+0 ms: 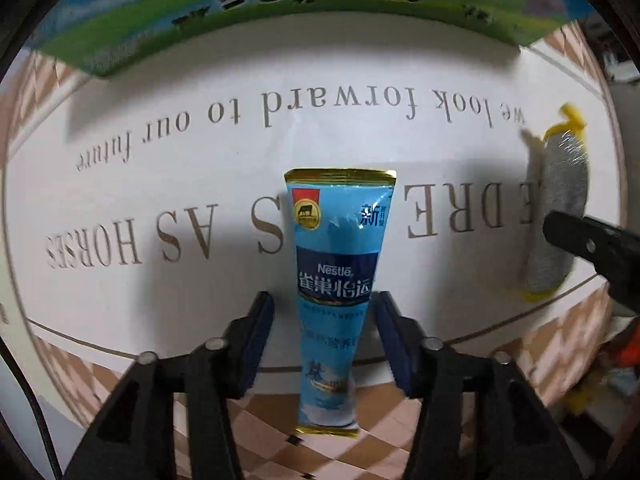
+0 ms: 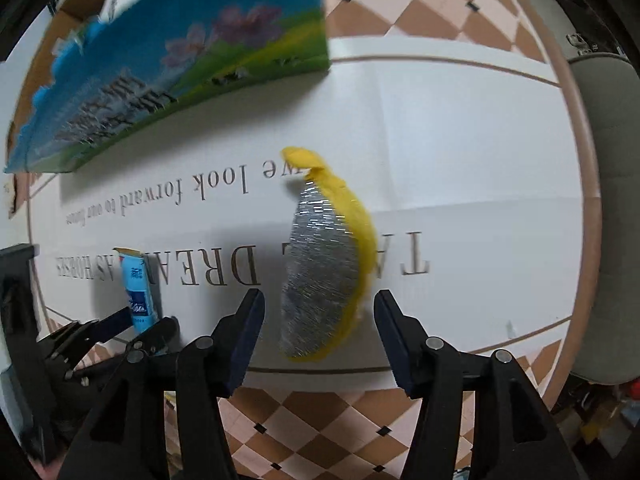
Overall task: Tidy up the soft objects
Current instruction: 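Carry the tube and sponge into the box and open both tools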
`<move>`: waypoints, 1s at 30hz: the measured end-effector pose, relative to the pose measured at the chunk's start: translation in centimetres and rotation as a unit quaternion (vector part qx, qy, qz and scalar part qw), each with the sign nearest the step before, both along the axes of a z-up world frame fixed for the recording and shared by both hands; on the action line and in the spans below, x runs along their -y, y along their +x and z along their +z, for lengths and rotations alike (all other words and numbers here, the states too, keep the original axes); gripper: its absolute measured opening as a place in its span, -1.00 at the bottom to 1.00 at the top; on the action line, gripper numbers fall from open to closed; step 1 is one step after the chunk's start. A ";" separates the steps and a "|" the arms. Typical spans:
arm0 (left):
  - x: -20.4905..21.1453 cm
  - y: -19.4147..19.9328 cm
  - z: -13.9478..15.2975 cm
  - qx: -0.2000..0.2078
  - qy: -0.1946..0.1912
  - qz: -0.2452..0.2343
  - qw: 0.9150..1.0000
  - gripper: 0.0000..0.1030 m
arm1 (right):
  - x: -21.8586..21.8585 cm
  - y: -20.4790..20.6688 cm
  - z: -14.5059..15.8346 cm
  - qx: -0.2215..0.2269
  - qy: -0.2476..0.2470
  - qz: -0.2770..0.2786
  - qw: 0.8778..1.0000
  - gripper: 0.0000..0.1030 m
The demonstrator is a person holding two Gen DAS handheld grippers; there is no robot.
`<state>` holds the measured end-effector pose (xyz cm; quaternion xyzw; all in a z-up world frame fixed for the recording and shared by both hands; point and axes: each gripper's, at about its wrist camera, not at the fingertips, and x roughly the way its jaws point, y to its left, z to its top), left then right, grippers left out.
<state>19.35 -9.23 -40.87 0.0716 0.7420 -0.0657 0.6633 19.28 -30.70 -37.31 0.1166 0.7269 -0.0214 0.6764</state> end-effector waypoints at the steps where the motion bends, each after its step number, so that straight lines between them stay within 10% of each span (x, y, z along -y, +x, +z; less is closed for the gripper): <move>1: 0.1 0.0 0.2 0.008 0.001 0.000 1.000 -0.54 | -0.2 0.2 -0.6 -0.008 -0.011 -0.001 1.000 0.16; 8: -1.4 -0.4 1.4 0.018 -0.021 0.020 0.999 -0.75 | -1.7 -0.3 -1.3 -0.010 -0.059 0.014 0.998 -0.08; 14: -2.7 0.4 8.6 0.061 -0.070 0.028 0.995 -0.76 | -3.4 -1.4 0.9 0.012 -0.043 0.027 0.999 -0.15; 22: -2.7 6.5 22.9 0.157 -0.128 0.018 0.979 -0.76 | -2.7 0.2 13.8 0.123 0.011 0.042 0.992 -0.15; 30: -4.4 19.1 25.8 0.195 -0.056 0.013 0.979 -0.76 | -3.3 11.0 22.1 0.192 -0.011 0.047 0.980 -0.15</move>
